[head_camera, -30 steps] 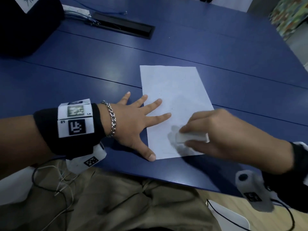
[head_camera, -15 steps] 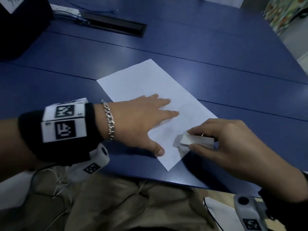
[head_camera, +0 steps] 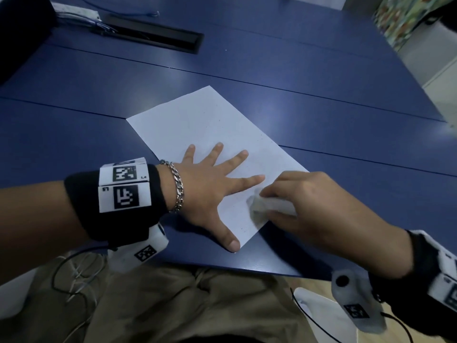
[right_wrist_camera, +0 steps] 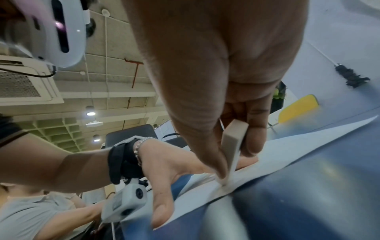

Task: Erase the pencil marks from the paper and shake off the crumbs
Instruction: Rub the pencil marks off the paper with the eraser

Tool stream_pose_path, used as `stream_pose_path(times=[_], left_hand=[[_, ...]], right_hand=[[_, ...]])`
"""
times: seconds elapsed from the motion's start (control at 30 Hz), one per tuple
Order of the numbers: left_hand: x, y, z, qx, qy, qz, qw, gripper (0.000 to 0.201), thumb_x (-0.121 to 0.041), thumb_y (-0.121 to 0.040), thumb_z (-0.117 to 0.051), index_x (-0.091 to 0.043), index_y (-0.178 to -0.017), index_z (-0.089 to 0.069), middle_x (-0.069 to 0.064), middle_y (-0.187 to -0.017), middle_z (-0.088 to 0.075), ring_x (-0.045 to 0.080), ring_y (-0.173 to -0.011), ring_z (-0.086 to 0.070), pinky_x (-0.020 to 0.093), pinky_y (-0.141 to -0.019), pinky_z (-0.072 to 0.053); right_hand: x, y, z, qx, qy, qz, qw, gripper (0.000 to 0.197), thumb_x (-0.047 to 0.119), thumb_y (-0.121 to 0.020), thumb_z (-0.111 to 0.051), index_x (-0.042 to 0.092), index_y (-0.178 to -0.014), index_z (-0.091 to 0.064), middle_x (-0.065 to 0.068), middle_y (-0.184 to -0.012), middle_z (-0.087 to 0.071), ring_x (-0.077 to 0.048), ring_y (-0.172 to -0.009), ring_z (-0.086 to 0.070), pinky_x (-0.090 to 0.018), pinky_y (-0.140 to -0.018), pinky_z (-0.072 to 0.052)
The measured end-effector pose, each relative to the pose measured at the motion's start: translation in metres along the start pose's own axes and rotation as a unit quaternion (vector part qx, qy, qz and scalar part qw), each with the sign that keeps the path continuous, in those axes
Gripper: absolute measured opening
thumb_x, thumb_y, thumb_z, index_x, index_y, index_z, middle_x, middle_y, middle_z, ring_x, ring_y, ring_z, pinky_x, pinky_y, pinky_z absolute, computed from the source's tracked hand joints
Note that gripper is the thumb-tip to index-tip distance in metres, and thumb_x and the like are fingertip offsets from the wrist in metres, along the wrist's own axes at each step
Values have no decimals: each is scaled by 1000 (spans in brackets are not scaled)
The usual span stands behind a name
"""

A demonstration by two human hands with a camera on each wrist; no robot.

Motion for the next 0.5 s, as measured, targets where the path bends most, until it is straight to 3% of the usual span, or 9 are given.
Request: stream_pose_path(times=[0.1, 0.23, 0.33, 0.4, 0.5], left_hand=[[0, -1, 0, 3, 0, 15, 1000, 136, -103, -52, -61, -68, -143, 33, -11, -160, 48, 42, -151, 37, 79, -116, 10], [0, -1, 0, 9, -2, 26, 1000, 138, -103, -49, -62, -68, -142, 35, -12, -159, 50, 41, -150, 39, 82, -113, 8], [0, 0, 0, 14, 0, 27, 1000, 139, -103, -49, -63, -69, -140, 36, -12, -159, 50, 40, -150, 39, 82, -113, 9], [0, -1, 0, 13, 1, 28, 1000, 139, -103, -49, -63, -69, -141, 35, -12, -159, 50, 40, -151, 39, 82, -113, 9], [-1, -1, 0, 13, 0, 29, 999, 139, -103, -48, -62, -69, -141, 36, -12, -158, 51, 41, -150, 39, 83, -112, 10]], right_hand=[[16, 14, -9, 24, 1, 48, 999, 25, 44, -94, -60, 32, -110, -74, 11, -98, -66, -13, -82, -65, -30, -70, -56], [3, 0, -3, 24, -9, 36, 999, 19, 45, -94, -67, 36, -109, -74, 11, -96, -67, -9, -85, -63, -26, -74, -53], [-3, -7, 4, -38, -7, 22, 999, 25, 49, -94, -58, 33, -105, -74, 8, -93, -68, -10, -84, -62, -35, -74, -55], [11, 3, -5, -8, 11, 45, 999, 30, 47, -95, -49, 32, -103, -73, 9, -93, -65, -11, -81, -61, -34, -71, -55], [21, 11, -12, 58, 27, 80, 995, 25, 43, -96, -52, 33, -107, -72, 10, -96, -62, -13, -80, -63, -32, -70, -54]])
Point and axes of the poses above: each hand's wrist, its own y-axis away from the middle knuckle, its own z-axis out of the back of the hand, x = y × z, the point moved 5 cm from there along -y, towards the middle knuckle
